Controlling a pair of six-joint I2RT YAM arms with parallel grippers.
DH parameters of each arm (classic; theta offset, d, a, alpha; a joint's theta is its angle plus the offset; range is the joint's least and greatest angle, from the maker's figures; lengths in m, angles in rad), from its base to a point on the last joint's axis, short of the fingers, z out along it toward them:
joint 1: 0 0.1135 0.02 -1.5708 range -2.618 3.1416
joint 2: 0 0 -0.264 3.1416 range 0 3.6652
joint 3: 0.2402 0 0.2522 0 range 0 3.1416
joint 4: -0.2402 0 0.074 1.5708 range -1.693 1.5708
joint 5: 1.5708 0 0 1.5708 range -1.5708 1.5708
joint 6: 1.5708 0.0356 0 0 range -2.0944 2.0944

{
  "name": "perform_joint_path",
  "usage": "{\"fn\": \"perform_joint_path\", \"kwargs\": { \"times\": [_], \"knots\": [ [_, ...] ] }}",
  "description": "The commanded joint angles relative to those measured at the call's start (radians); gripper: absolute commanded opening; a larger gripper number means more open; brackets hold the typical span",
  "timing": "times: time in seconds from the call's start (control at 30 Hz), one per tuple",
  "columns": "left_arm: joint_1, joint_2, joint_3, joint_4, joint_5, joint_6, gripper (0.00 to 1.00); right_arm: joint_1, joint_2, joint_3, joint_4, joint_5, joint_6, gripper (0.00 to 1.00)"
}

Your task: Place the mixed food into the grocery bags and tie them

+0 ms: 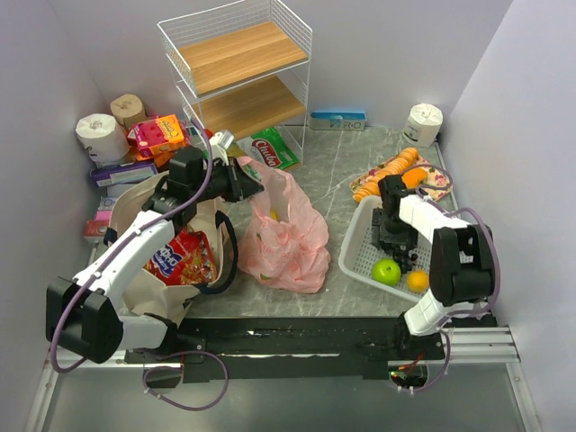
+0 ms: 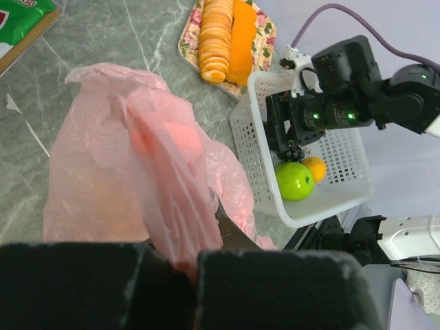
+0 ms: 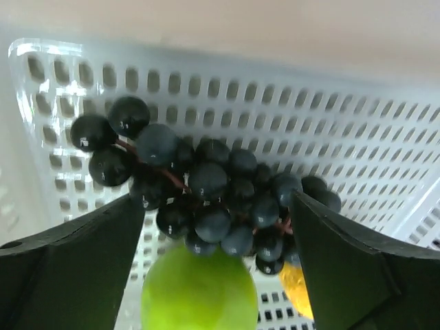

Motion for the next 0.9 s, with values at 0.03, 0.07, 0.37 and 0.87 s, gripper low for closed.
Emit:
{"fn": "perform_joint_path", "kwargs": {
  "times": [0.03, 0.07, 0.37, 0.87],
  "knots": [
    [-0.007, -0.052, 0.037, 0.025, -0.001, 0.025, 0.01, -0.007, 0.067, 0.085, 0.019, 0.018, 0.002, 0.48],
    [-0.005, -0.052, 0.037, 0.02, -0.001, 0.025, 0.01, -0.007, 0.059, 0.092, 0.016, 0.019, 0.002, 0.41],
    [-0.007, -0.064, 0.025, 0.048, 0.013, 0.019, 0.01, -0.004, -0.198, 0.212, -0.121, 0.023, 0.025, 0.0],
    [-0.011, -0.064, 0.025, 0.077, 0.062, 0.022, 0.01, 0.26, -0.426, 0.443, 0.206, -0.342, 0.161, 0.0]
  ]
}}
